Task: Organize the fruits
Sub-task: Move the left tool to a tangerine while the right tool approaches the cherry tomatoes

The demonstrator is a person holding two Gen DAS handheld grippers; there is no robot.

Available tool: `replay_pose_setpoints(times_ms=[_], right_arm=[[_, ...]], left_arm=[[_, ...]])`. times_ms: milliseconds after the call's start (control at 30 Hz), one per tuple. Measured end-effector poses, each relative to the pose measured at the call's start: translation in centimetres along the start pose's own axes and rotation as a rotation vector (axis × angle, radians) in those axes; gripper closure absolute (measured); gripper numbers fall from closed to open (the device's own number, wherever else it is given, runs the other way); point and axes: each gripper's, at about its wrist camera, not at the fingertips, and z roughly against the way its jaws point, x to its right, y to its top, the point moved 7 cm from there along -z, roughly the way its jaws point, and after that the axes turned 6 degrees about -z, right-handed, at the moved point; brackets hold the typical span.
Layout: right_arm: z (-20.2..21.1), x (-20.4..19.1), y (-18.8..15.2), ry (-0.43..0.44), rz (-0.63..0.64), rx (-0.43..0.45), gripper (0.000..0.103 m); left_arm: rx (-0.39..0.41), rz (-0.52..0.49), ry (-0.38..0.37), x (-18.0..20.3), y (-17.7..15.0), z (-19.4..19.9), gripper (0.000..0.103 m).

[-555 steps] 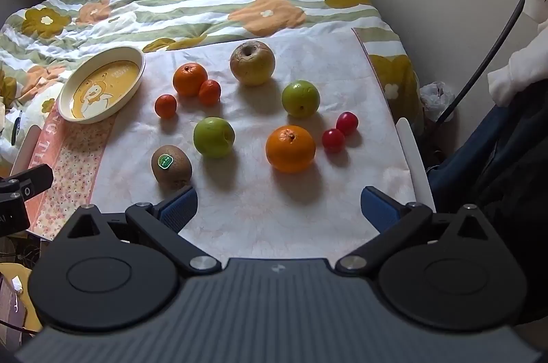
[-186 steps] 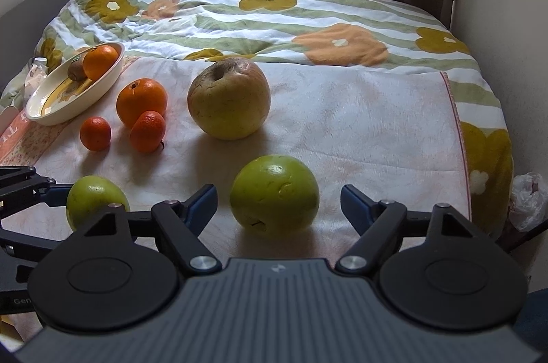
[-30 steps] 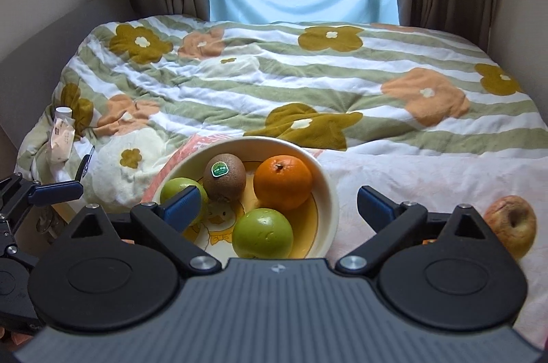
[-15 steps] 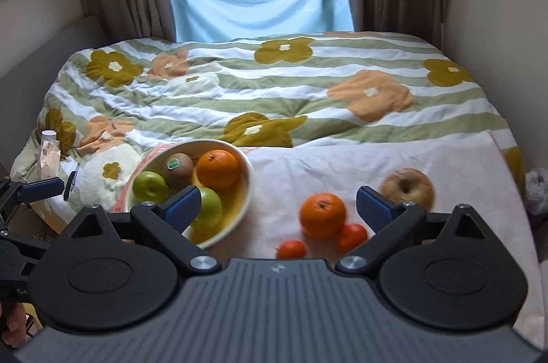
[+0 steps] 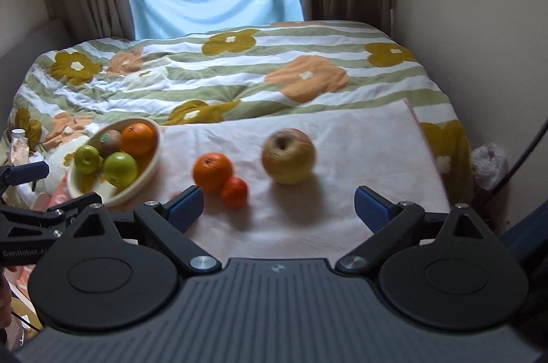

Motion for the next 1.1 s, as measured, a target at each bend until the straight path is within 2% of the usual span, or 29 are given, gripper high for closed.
replay_pose_setpoints(times_ms=[300, 500, 600, 733, 1100], right_arm=[[-1.9, 6.2, -3.2, -0.079, -0.035, -0.041, 0.000], [-4.3, 8.7, -5.2, -0.116, -0.083, -0.074, 0.000], [-5.4, 9.3, -5.8, -0.126, -0.096, -0.084, 0.004], [-6.7, 9.7, -6.4, -0.131, -0.110, -0.097, 0.013], [-7.8, 9.8, -6.8, -0.136, -0.123, -0.111, 0.022]], left_arm=[[-0.037, -0.036, -0.031, 3.7, -0.7, -5.3, 0.006], [-0.076, -0.060, -0.044, 4.8, -1.8, -8.9, 0.009], [-0.098, -0.069, -0.044, 4.9, -2.3, -10.4, 0.011], [-0.127, -0.081, -0.050, 5.0, -2.9, -12.0, 0.022], [-0.162, -0.078, -0.067, 4.9, -3.5, -13.2, 0.054]])
